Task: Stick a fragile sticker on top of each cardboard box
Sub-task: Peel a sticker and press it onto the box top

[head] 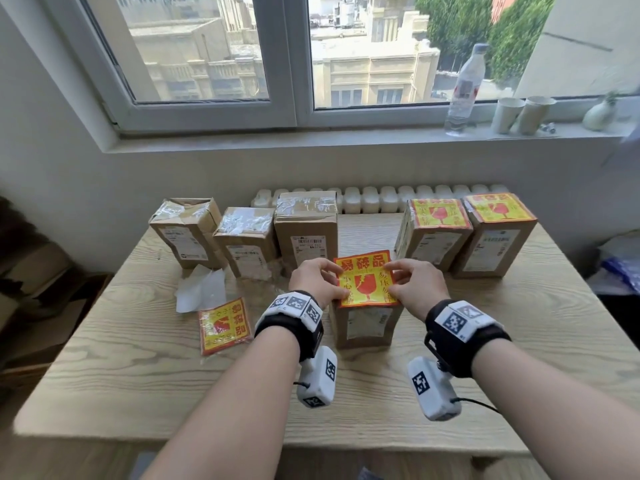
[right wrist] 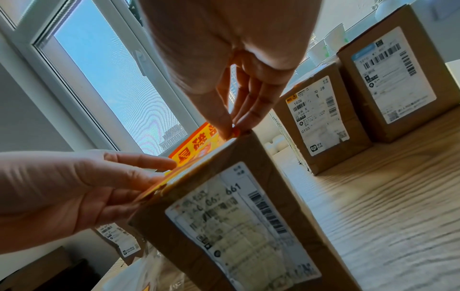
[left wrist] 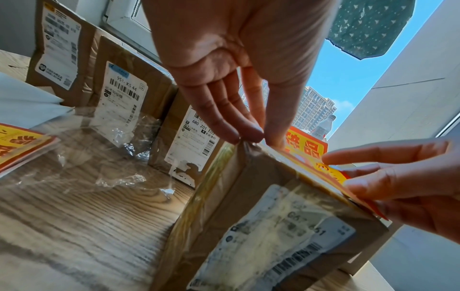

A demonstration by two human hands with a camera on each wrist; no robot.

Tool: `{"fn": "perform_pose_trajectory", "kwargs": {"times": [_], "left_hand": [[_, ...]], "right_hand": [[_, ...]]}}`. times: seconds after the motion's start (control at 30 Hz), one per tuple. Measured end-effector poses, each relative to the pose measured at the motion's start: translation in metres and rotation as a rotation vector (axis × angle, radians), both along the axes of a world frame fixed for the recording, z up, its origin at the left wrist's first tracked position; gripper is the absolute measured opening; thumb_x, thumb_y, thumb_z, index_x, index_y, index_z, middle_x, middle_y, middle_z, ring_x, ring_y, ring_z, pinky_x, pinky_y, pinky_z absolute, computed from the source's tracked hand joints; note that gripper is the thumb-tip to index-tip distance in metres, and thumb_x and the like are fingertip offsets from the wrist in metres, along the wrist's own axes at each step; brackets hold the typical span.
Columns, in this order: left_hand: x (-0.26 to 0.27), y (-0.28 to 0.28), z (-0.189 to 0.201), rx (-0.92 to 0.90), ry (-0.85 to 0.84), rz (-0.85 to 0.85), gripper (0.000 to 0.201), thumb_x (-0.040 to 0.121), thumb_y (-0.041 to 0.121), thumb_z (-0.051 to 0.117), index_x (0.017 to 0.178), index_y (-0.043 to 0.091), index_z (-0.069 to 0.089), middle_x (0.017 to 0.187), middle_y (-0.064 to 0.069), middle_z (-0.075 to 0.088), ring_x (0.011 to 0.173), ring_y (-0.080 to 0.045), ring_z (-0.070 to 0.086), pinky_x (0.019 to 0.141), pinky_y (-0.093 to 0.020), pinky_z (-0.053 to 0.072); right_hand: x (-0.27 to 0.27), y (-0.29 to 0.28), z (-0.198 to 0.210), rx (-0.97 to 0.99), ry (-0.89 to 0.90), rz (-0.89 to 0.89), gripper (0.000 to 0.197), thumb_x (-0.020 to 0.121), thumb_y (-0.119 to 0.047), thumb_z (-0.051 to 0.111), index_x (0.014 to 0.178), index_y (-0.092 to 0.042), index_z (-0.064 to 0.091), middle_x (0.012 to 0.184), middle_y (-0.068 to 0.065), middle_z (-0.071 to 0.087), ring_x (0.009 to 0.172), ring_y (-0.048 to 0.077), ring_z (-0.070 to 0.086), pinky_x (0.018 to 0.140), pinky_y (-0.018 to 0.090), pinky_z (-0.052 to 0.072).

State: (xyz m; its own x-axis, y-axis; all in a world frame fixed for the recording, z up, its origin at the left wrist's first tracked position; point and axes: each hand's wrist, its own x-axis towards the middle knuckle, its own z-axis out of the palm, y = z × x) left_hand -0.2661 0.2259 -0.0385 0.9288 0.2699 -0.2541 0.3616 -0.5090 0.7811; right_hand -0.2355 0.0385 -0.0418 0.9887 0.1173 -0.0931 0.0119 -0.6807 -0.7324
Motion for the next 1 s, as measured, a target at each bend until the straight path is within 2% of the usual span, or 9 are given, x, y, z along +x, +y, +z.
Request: {"fn": "perform_pose_trajectory", "kwargs": {"times": [0.2,0.37,0.53,0.6,0.67,0.77,0.83,0.9,1.0], "left_hand": [[0.002,-0.002,-0.003,0.053,-0.002,0.003,0.037,0.063,0.017,0.087,0.095,0.024,0.071,0.082,0.007,0.069,0.077,-0.007,0.064,0.064,-0.017,0.045],[0.004,-0.004,-0.004,0.13,0.008,-0.045,0.041,0.06,0.024,0.089,0.095,0.027,0.068,0.084,0.008,0.068,0.082,-0.009,0.065,0.071,-0.024,0.053],[0.007,-0.006,-0.007,0.204,0.004,-0.088,0.048,0.056,0.033,0.09,0.097,0.03,0.065,0.085,0.01,0.065,0.084,-0.01,0.064,0.078,-0.031,0.056],[0.007,-0.007,-0.007,0.222,0.015,-0.104,0.05,0.054,0.036,0.09,0.097,0.031,0.063,0.088,0.008,0.064,0.086,-0.012,0.063,0.076,-0.03,0.055],[0.007,-0.008,-0.008,0.265,0.026,-0.112,0.053,0.053,0.041,0.09,0.096,0.033,0.06,0.1,0.006,0.06,0.093,-0.015,0.061,0.08,-0.033,0.054],[0.006,-0.002,-0.008,0.295,0.047,-0.103,0.056,0.053,0.044,0.089,0.097,0.032,0.056,0.109,0.004,0.052,0.097,-0.016,0.055,0.08,-0.032,0.048],[0.007,0.002,-0.008,0.302,0.048,-0.116,0.06,0.054,0.045,0.088,0.102,0.033,0.055,0.111,0.004,0.049,0.097,-0.016,0.053,0.079,-0.031,0.045],[0.009,0.003,-0.007,0.302,0.029,-0.138,0.067,0.055,0.045,0.088,0.113,0.036,0.056,0.113,0.003,0.047,0.1,-0.016,0.053,0.084,-0.032,0.048],[0.012,0.0,-0.008,0.32,0.026,-0.209,0.079,0.059,0.047,0.086,0.13,0.043,0.051,0.115,0.001,0.047,0.109,-0.018,0.053,0.094,-0.036,0.048]], "right_hand": [[0.003,0.0,0.0,-0.052,-0.01,0.009,0.04,0.079,-0.003,0.069,0.113,-0.023,0.07,0.092,-0.003,0.066,0.082,0.011,0.062,0.075,0.019,0.049],[0.005,0.003,0.002,-0.095,0.025,0.036,0.045,0.073,-0.011,0.078,0.115,-0.022,0.069,0.094,-0.003,0.064,0.088,0.012,0.062,0.083,0.024,0.053],[0.006,0.005,0.003,-0.169,0.025,0.079,0.052,0.068,-0.023,0.084,0.117,-0.022,0.066,0.097,-0.004,0.056,0.09,0.011,0.057,0.08,0.021,0.047],[0.006,0.006,0.004,-0.215,0.006,0.091,0.055,0.066,-0.029,0.085,0.117,-0.023,0.066,0.101,-0.003,0.052,0.094,0.013,0.056,0.085,0.025,0.048],[0.007,0.006,0.003,-0.274,0.005,0.101,0.059,0.064,-0.039,0.085,0.118,-0.028,0.064,0.109,-0.001,0.049,0.105,0.016,0.055,0.094,0.032,0.048],[0.009,0.0,0.001,-0.28,0.078,0.096,0.068,0.06,-0.048,0.084,0.122,-0.038,0.058,0.114,0.0,0.043,0.113,0.02,0.051,0.095,0.042,0.05],[0.011,-0.004,0.001,-0.276,0.091,0.093,0.068,0.061,-0.049,0.083,0.123,-0.04,0.056,0.116,0.001,0.043,0.115,0.02,0.049,0.096,0.043,0.049],[0.012,-0.005,0.003,-0.291,0.053,0.1,0.064,0.069,-0.05,0.078,0.127,-0.039,0.055,0.12,0.002,0.043,0.119,0.02,0.046,0.099,0.043,0.047],[0.013,0.002,0.004,-0.312,0.042,0.184,0.068,0.077,-0.048,0.072,0.138,-0.039,0.044,0.141,0.006,0.035,0.134,0.024,0.031,0.11,0.044,0.035]]}}
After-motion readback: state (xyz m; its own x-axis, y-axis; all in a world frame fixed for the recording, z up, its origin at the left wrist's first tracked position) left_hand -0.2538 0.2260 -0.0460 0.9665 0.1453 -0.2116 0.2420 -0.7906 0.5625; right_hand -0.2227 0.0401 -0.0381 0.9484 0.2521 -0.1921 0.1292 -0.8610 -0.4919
